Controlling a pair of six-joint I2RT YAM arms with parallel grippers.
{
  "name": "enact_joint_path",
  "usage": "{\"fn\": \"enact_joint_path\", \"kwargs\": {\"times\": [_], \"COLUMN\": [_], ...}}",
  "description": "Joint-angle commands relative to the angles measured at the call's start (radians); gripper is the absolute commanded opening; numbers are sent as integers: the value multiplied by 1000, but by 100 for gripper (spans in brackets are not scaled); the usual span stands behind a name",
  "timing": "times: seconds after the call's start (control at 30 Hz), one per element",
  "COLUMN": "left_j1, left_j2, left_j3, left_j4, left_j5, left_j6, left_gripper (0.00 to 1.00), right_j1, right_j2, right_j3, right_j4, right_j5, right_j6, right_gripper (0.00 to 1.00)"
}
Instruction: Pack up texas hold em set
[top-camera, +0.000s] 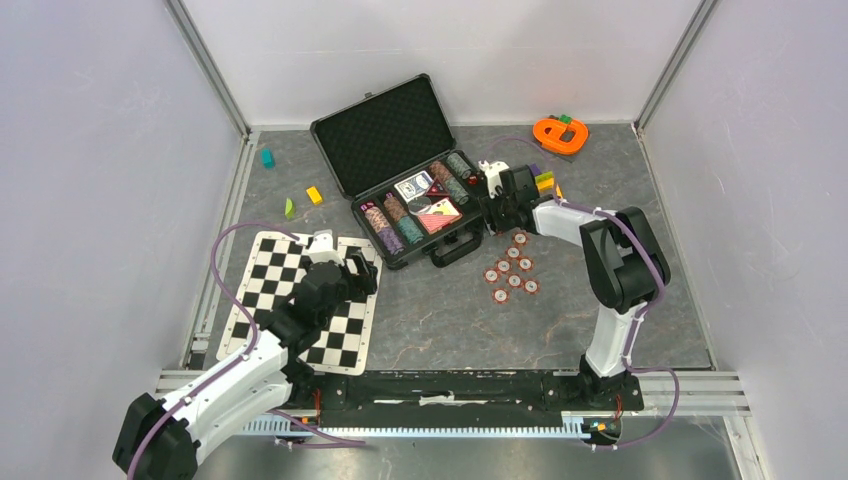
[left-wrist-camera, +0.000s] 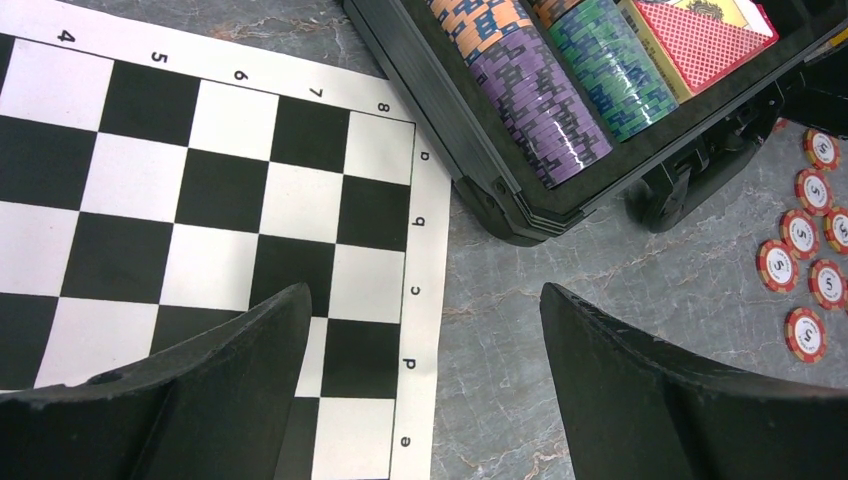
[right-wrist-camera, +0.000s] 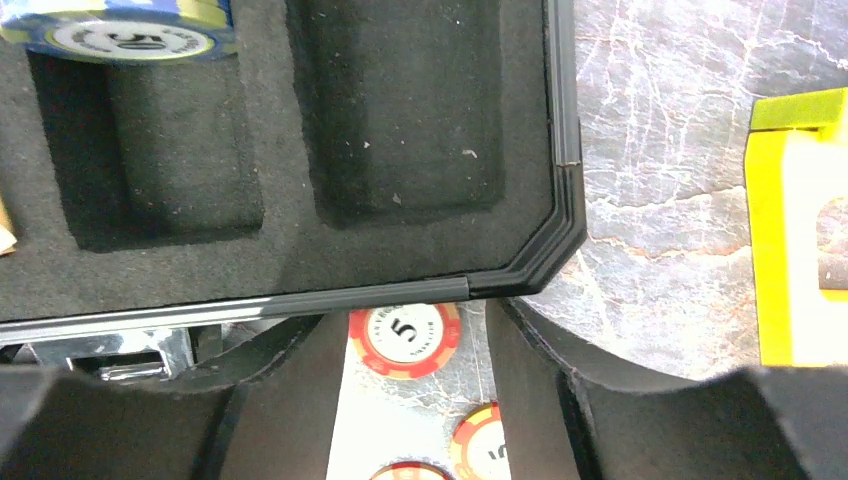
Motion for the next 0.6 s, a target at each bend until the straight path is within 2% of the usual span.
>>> {"fn": "enact_joint_path", "kwargs": {"times": [0.0, 0.13, 0.37, 0.57], "left_j1": [-3, -3, -4, -3], "left_j2": [8, 9, -4, -5], "left_j3": [21, 22, 20, 21], "left_j4": [45, 44, 44, 44], "left_j5": [-6, -3, -3, 1], "left_j6": [33, 33, 32, 32], "left_gripper": [90, 90, 90, 90], "right_j1": [-5, -4, -4, -4], "right_j2": [-24, -21, -114, -121], "right_j3": [-27, -29, -93, 23], "right_j4": [-24, -67, -106, -186], "right_j5": [52, 33, 60, 65], "right_j6": [8, 23, 40, 40], "right_gripper": [55, 50, 50, 49]}}
